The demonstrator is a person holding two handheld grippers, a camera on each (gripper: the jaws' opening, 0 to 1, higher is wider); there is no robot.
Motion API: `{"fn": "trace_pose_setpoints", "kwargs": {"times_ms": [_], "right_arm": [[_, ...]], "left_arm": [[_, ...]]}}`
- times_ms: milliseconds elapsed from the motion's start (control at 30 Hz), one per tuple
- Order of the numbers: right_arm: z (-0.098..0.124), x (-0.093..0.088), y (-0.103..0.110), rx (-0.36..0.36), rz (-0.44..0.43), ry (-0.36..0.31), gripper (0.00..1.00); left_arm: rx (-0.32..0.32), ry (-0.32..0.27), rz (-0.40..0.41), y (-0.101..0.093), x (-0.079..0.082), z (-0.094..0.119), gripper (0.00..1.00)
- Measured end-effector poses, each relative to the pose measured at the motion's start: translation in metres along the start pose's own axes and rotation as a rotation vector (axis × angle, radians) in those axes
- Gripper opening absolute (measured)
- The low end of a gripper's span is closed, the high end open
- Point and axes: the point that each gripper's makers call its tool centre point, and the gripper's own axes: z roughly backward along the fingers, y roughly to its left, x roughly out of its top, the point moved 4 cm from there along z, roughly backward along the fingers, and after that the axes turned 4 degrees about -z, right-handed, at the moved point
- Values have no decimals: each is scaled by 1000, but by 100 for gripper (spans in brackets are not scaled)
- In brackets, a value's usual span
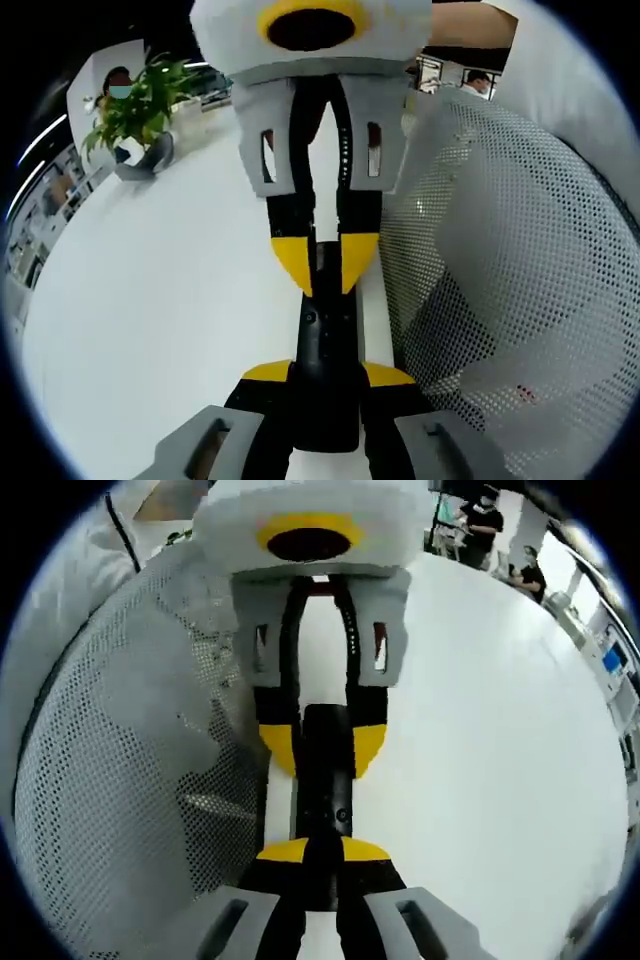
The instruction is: Press the specified remote control buttons in sequence, fully releasing each button before pressing the next.
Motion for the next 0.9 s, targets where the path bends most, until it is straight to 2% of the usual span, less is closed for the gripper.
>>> {"fn": "trace_pose_setpoints", "kwargs": {"times_ms": [100,167,267,333,367,433,567,633,667,767,800,900], "right_arm": [[0,-2,4,-54,33,-42,6],[0,-3,5,-85,44,-93,6],[0,-6,7,-105,64,-133,6],[0,-6,8,-121,146,-150,6],[0,-5,9,-121,184,-154,5],[0,-5,10,-109,201,-146,5],[0,-2,8,-70,272,-79,5],[-1,0,7,-55,245,-43,4],[-1,1,7,-51,189,-17,4],[-1,2,6,-88,-11,1,3],[-2,2,6,-111,-31,2,3],[-2,2,10,-146,21,5,3]], "left_arm": [[2,-3,3,0,0,0,25],[3,-6,4,0,0,0,25],[2,-6,3,0,-1,0,25],[2,-6,3,0,-1,0,25],[2,-6,4,0,-1,0,25],[3,-5,4,0,-1,0,25],[3,-5,5,0,0,0,25],[3,-8,5,0,0,0,25],[3,-9,5,0,0,0,25],[5,-12,8,0,-1,0,25],[6,-15,10,0,-1,0,25],[9,-19,13,0,-1,0,25]]}}
